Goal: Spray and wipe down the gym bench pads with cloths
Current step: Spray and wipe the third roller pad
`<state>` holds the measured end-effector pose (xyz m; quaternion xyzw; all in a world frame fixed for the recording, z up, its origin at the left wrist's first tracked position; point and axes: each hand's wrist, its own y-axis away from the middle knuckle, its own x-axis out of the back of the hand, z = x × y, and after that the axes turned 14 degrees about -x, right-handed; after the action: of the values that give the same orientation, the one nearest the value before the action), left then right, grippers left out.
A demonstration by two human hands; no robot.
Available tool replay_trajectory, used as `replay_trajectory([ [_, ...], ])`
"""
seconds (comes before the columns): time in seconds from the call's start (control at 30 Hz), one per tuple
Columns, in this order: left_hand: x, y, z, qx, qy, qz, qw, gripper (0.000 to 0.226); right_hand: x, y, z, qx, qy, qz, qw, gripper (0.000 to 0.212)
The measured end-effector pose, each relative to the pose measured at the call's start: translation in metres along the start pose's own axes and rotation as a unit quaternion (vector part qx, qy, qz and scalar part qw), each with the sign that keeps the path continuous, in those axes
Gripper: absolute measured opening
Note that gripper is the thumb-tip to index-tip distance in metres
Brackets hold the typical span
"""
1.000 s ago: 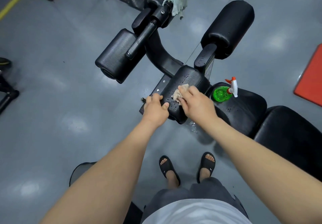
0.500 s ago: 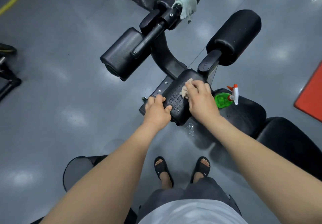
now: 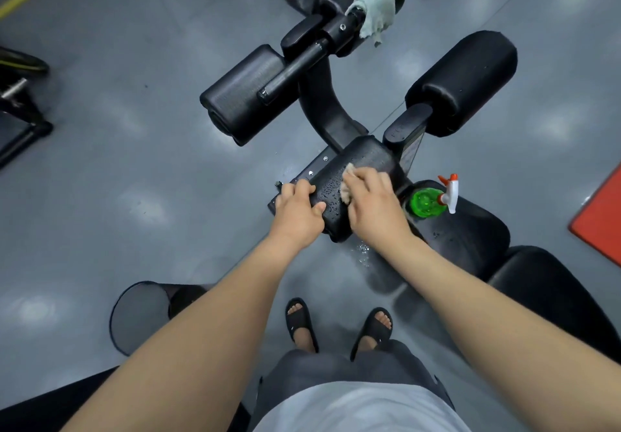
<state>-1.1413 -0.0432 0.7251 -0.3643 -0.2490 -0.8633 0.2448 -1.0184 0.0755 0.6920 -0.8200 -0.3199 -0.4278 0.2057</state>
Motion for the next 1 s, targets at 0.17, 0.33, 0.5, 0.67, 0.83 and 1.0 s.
replay_trajectory([
  [0.17,-0.001,0.002,0.000,0.005,0.000,0.005,1.000,0.037,0.019,-0.025,0.021,0.029,0.046,0.024,0.998,0.041],
  [0.33,0.001,0.005,0.004,0.008,0.003,0.005,1.000,0.039,0.031,-0.051,0.033,-0.116,-0.006,0.053,0.992,0.036],
  [0.5,0.004,0.002,0.001,0.004,0.012,0.004,1.000,0.037,0.017,-0.013,0.014,-0.066,0.018,0.003,0.998,0.024],
  [0.67,0.006,0.002,-0.004,-0.023,0.012,0.007,1.000,0.038,0.019,0.014,0.006,0.090,0.044,-0.091,0.991,0.047],
  [0.83,0.013,0.001,-0.008,-0.029,0.033,-0.007,0.999,0.040,0.031,-0.025,0.028,-0.042,0.042,-0.005,0.998,0.027],
  [1.0,0.011,0.000,-0.012,-0.029,0.055,-0.002,0.998,0.034,0.016,-0.016,0.004,-0.090,0.014,0.038,0.995,0.031],
])
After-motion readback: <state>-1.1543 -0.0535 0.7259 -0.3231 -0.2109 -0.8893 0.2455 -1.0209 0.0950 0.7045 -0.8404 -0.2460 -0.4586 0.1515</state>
